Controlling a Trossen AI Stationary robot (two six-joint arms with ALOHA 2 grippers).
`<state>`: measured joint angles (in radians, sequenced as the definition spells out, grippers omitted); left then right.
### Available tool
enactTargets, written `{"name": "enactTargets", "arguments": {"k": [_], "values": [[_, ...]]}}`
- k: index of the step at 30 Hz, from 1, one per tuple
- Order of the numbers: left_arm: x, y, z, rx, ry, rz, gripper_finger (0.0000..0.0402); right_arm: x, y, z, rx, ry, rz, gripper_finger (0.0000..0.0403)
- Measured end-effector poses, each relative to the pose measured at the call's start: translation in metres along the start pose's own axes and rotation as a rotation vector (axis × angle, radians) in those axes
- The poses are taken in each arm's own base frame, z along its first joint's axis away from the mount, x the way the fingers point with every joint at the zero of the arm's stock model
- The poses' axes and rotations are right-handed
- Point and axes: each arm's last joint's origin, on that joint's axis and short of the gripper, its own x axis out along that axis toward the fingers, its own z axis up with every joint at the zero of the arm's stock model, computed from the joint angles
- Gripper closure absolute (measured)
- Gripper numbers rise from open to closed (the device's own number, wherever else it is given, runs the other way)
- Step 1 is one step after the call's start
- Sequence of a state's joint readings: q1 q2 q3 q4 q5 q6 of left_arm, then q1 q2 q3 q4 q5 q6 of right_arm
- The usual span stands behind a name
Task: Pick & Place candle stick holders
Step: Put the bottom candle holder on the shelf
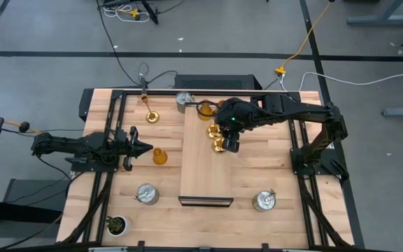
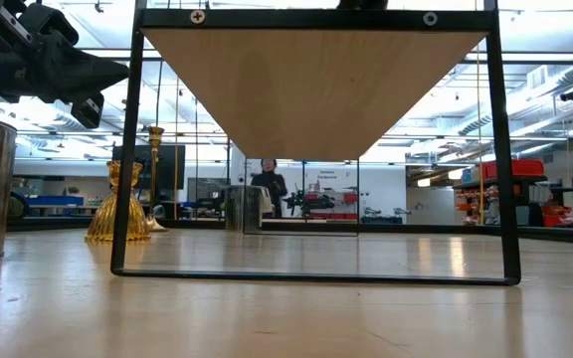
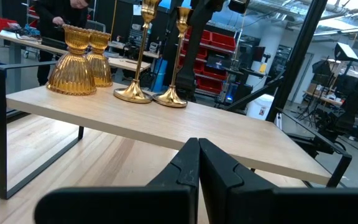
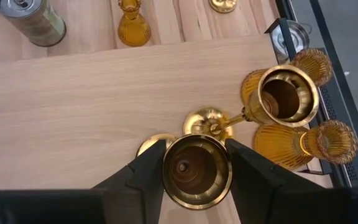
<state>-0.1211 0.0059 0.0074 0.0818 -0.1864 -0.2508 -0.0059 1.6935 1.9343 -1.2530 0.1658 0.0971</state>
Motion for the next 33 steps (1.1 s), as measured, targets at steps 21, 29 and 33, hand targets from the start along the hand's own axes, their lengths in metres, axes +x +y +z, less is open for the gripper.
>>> {"name": "enactTargets", "arguments": {"k": [21,29,33], "values": [[0.0,0.0,0.0,0.0,0.0,0.0,0.0392,-0.0054,-0.001,-0.0016,0.0,-0.008,0.002,0.0245],[0.0,0.0,0.0,0.0,0.0,0.0,0.0392,-0.0069,-0.0013,-0.0018,0.001,-0.013,0.001,0.0245],[0.0,0.0,0.0,0.0,0.0,0.0,0.0392,-0.0069,-0.0013,-0.0017,0.001,-0.015,0.001,0.0245]]}}
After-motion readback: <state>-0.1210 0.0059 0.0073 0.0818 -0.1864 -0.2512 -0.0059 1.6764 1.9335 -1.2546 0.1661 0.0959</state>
